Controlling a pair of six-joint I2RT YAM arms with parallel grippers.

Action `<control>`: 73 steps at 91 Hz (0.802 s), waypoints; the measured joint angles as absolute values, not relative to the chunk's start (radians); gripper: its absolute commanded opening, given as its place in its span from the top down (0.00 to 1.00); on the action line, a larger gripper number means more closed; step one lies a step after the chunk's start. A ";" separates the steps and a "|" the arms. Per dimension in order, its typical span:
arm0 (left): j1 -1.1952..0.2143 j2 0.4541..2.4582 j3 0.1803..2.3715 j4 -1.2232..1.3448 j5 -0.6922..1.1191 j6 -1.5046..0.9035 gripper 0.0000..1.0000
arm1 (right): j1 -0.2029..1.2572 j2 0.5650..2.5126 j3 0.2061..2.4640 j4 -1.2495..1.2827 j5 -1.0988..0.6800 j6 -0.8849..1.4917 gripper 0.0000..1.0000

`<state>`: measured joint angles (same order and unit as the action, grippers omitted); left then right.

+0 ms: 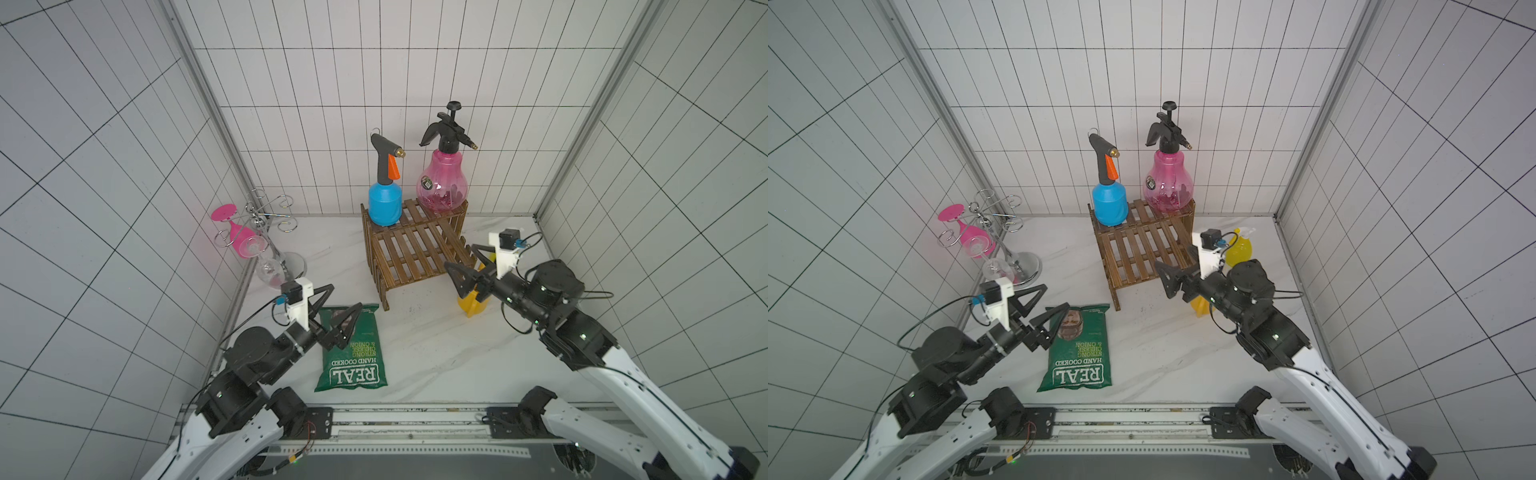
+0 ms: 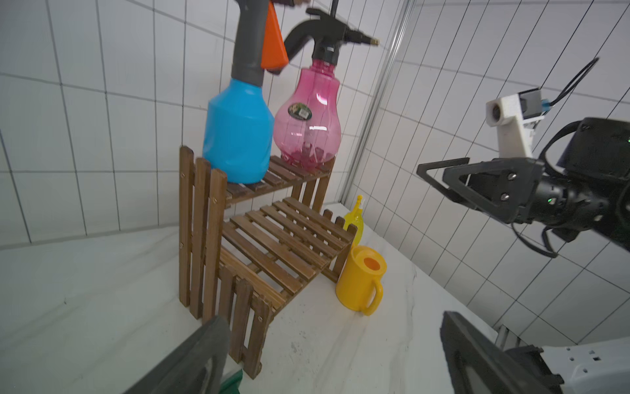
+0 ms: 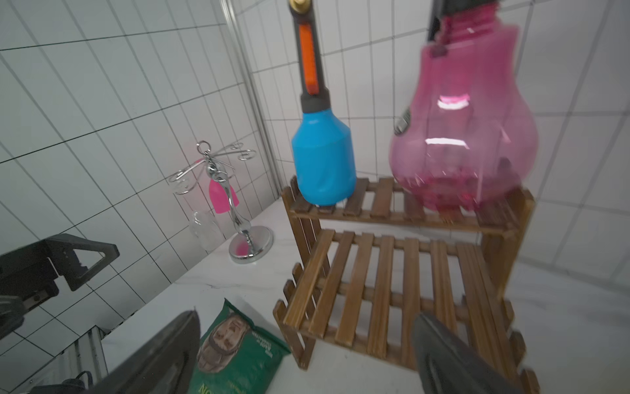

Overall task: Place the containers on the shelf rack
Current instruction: 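Place the container on the shelf, then pick up a container from the center of the board.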

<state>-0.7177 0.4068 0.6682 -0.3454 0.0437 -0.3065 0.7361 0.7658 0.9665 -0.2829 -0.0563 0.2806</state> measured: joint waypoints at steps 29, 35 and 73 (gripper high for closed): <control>-0.718 0.623 0.619 -0.210 0.134 -0.386 0.03 | 0.501 0.744 0.894 -0.881 0.097 0.650 0.12; -0.718 0.643 0.620 -0.193 0.145 -0.395 0.03 | 0.462 0.828 0.910 -0.907 0.085 0.725 0.26; -0.718 0.547 0.620 -0.191 0.138 -0.405 0.03 | 0.298 1.187 0.995 -0.806 -0.028 0.922 0.37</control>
